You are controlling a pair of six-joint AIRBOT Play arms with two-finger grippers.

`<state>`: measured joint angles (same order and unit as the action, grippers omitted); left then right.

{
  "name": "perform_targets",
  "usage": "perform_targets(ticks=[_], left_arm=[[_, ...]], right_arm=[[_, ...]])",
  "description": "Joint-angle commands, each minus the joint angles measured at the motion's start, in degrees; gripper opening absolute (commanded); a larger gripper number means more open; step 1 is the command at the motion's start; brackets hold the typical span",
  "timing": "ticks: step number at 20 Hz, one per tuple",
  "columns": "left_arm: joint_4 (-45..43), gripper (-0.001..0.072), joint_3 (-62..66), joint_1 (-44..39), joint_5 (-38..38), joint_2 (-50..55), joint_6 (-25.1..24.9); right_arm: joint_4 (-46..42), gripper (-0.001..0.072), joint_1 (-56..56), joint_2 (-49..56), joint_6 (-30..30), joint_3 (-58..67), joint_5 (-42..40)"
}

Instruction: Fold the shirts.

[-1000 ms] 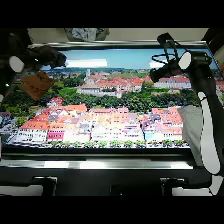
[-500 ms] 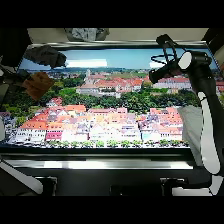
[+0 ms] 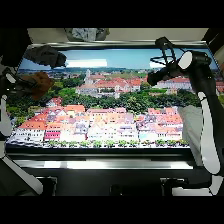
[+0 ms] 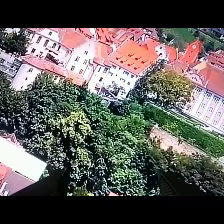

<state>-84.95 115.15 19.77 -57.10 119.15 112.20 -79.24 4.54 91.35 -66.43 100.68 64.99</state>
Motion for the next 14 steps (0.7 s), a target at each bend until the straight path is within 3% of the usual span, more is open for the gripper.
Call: perform_targets(ticks=[1,5,9,11,14], left_arm=[[-0.6,0.0025,0.0,-0.9,0.7,1.5,-0.3],[1.3,0.0021,0.8,-2.4,3.3,-4.8,-0.7],[7.4,0.0021,0.9,-8.7,7.3,-23.7,-9.9],[7.2,0.0021,0.8,-14.1,3.1,-33.9,-17.9],[6.3,0.0022,-2.5,-23.0,-7.2,-45.9,-20.6]], right_arm=[[0.8,0.0625,0.0,0.0,0.0,0.1,1.0],[0.3,0.0625,0.0,-0.7,3.1,0.2,0.2],[-7.1,0.063,0.0,-5.3,5.7,3.9,-0.8],[-10.9,0.0677,0.0,-9.3,5.6,6.1,0.9],[-13.6,0.0676,0.0,-17.1,5.6,7.3,5.3]])
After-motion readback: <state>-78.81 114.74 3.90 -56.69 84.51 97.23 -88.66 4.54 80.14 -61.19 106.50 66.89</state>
